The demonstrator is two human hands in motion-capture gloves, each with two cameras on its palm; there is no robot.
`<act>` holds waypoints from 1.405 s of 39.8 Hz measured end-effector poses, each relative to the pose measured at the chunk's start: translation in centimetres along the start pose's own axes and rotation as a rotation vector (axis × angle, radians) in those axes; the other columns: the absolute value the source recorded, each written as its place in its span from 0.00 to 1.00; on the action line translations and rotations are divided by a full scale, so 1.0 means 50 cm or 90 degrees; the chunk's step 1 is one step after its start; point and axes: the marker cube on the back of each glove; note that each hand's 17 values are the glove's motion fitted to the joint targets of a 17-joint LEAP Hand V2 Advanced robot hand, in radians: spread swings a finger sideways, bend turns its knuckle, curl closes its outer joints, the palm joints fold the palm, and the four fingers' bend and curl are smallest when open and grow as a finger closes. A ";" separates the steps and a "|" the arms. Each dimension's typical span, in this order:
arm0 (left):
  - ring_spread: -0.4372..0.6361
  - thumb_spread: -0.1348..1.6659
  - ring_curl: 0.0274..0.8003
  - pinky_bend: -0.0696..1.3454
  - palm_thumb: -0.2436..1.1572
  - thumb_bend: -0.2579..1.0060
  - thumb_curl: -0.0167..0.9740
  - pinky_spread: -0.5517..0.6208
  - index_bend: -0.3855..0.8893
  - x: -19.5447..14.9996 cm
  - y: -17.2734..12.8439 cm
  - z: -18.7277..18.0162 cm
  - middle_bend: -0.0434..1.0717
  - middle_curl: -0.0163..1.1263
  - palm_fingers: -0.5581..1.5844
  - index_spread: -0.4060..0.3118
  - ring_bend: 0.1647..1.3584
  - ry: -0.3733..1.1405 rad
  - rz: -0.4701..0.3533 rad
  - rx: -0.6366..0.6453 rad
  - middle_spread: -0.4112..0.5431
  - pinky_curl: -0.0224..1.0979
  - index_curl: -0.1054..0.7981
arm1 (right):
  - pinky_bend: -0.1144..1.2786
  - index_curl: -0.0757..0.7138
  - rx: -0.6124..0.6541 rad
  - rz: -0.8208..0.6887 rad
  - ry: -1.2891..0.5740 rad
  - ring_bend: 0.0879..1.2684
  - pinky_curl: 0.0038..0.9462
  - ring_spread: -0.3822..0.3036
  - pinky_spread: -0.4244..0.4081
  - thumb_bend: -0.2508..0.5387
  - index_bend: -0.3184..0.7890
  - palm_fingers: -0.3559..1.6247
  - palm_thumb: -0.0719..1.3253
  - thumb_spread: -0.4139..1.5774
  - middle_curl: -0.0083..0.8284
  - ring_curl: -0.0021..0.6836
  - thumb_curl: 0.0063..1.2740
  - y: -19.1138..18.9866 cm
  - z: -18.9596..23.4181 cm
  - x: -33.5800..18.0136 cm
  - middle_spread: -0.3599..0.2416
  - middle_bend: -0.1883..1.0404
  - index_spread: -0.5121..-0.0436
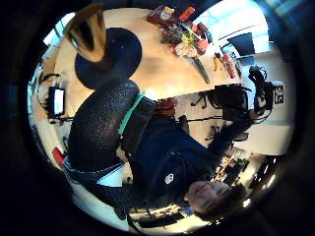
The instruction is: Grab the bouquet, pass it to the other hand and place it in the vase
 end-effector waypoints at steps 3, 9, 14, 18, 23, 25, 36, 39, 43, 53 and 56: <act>0.59 0.72 0.28 0.27 0.30 0.20 0.21 0.72 0.43 0.011 -0.007 0.001 0.19 0.22 0.42 0.48 0.29 0.000 0.010 0.003 0.56 0.25 0.43 | 0.45 0.30 -0.006 0.023 0.018 0.33 0.31 0.47 0.63 0.32 0.39 0.43 0.20 0.79 0.36 0.39 0.11 0.001 -0.005 0.011 0.47 0.38 0.36; 0.59 0.72 0.30 0.27 0.30 0.19 0.22 0.73 0.43 0.032 -0.014 -0.003 0.19 0.23 0.41 0.49 0.29 -0.006 0.025 0.007 0.56 0.26 0.45 | 0.44 0.31 -0.005 0.078 0.045 0.32 0.32 0.46 0.62 0.30 0.39 0.44 0.20 0.79 0.39 0.41 0.13 -0.015 -0.013 0.040 0.47 0.40 0.39; 0.59 0.73 0.31 0.28 0.30 0.19 0.23 0.73 0.43 0.041 -0.006 -0.007 0.19 0.24 0.41 0.50 0.30 -0.015 0.035 0.013 0.56 0.27 0.46 | 0.42 0.33 0.001 0.139 0.045 0.36 0.32 0.43 0.62 0.30 0.40 0.48 0.22 0.78 0.41 0.44 0.14 -0.045 -0.006 0.077 0.46 0.39 0.46; 0.59 0.73 0.31 0.28 0.30 0.19 0.24 0.73 0.43 0.045 0.011 -0.017 0.19 0.25 0.41 0.50 0.30 -0.033 0.045 0.017 0.56 0.28 0.47 | 0.42 0.32 0.001 0.198 0.042 0.38 0.32 0.41 0.61 0.31 0.35 0.51 0.25 0.78 0.44 0.45 0.16 -0.054 -0.007 0.104 0.44 0.42 0.54; 0.60 0.73 0.32 0.28 0.30 0.19 0.25 0.72 0.43 0.051 0.029 -0.038 0.19 0.25 0.40 0.50 0.30 -0.039 0.057 0.048 0.57 0.29 0.48 | 0.44 0.29 0.008 0.254 0.011 0.41 0.34 0.39 0.59 0.31 0.30 0.53 0.28 0.76 0.47 0.49 0.18 -0.049 -0.015 0.133 0.42 0.47 0.61; 0.60 0.73 0.32 0.28 0.30 0.19 0.25 0.72 0.43 0.056 0.032 -0.044 0.19 0.26 0.40 0.50 0.30 -0.035 0.064 0.058 0.57 0.29 0.48 | 0.45 0.28 0.010 0.276 -0.002 0.42 0.35 0.38 0.58 0.31 0.31 0.53 0.29 0.76 0.48 0.50 0.19 -0.063 -0.003 0.158 0.42 0.47 0.64; 0.60 0.73 0.33 0.27 0.30 0.19 0.27 0.72 0.43 0.100 0.045 -0.081 0.19 0.27 0.40 0.49 0.30 -0.029 0.098 0.102 0.57 0.31 0.49 | 0.41 0.32 -0.019 0.319 -0.048 0.44 0.34 0.31 0.47 0.32 0.41 0.63 0.38 0.75 0.51 0.53 0.22 -0.115 0.093 0.249 0.35 0.49 0.62; 0.60 0.73 0.33 0.27 0.29 0.19 0.27 0.72 0.43 0.114 0.047 -0.088 0.19 0.27 0.40 0.49 0.30 -0.034 0.110 0.107 0.56 0.31 0.49 | 0.41 0.34 -0.028 0.332 -0.072 0.43 0.35 0.30 0.43 0.32 0.40 0.64 0.41 0.74 0.52 0.55 0.23 -0.152 0.147 0.285 0.35 0.48 0.61; 0.60 0.73 0.34 0.27 0.29 0.19 0.27 0.72 0.43 0.124 0.052 -0.088 0.19 0.27 0.41 0.49 0.30 -0.040 0.119 0.098 0.56 0.31 0.50 | 0.41 0.35 -0.032 0.358 -0.075 0.44 0.36 0.29 0.40 0.33 0.38 0.63 0.45 0.74 0.52 0.58 0.24 -0.160 0.195 0.296 0.35 0.44 0.61; 0.60 0.73 0.35 0.27 0.29 0.19 0.28 0.72 0.43 0.118 0.055 -0.074 0.19 0.28 0.40 0.47 0.30 -0.046 0.114 0.084 0.56 0.32 0.50 | 0.39 0.36 -0.098 0.412 -0.150 0.40 0.37 0.31 0.40 0.29 0.37 0.57 0.48 0.73 0.53 0.58 0.25 -0.225 0.405 0.362 0.38 0.41 0.64; 0.60 0.73 0.35 0.27 0.29 0.19 0.28 0.72 0.43 0.113 0.053 -0.067 0.19 0.28 0.40 0.47 0.30 -0.046 0.113 0.081 0.56 0.32 0.50 | 0.39 0.34 -0.122 0.409 -0.171 0.43 0.37 0.30 0.39 0.29 0.35 0.59 0.48 0.72 0.53 0.58 0.26 -0.236 0.461 0.363 0.38 0.40 0.64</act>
